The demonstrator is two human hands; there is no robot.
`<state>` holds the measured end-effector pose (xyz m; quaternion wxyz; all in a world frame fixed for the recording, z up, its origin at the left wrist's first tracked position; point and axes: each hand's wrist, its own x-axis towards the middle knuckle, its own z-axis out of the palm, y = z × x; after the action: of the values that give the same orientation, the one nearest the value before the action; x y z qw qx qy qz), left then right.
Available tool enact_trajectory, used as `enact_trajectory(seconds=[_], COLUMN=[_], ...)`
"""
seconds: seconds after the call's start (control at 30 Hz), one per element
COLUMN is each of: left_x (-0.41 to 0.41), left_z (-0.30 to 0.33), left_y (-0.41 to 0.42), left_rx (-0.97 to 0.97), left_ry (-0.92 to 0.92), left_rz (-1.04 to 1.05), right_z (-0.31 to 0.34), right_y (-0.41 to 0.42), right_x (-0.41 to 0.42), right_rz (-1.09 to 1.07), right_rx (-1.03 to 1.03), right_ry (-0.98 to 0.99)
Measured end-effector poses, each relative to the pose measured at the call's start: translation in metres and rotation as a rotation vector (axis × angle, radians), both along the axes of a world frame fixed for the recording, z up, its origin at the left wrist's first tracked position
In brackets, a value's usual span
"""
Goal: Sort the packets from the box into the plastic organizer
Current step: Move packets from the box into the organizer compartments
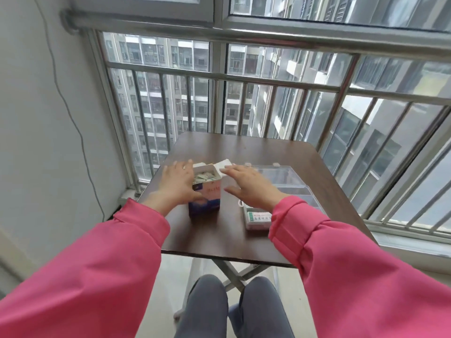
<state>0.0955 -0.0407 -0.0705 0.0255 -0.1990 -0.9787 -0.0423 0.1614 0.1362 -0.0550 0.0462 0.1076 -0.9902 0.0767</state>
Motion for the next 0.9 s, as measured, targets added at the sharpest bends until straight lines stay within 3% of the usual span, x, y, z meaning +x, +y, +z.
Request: enact_trajectory(seconds=[0.3, 0.7, 0.9], left_x=[0.030, 0.046, 0.045], left_z=[-0.009, -0.025, -0.021], left_y=[-0.025, -0.027, -0.026], left_rx=[0.326, 0.394, 0.384], left_ry=[0.104, 0.144, 0.111], left_rz=[-0.294, -0.288, -0.294], right_z=[-0.002, -0.009, -0.008], right_y=[-0.017, -0.041, -0.043], right_x=[0.010, 0.028, 0.028], right_rz=[-0.022, -0.072, -0.149], right_rx=[-0.252, 0.216, 0.198], right_ry=[0.206, 0.223, 0.340])
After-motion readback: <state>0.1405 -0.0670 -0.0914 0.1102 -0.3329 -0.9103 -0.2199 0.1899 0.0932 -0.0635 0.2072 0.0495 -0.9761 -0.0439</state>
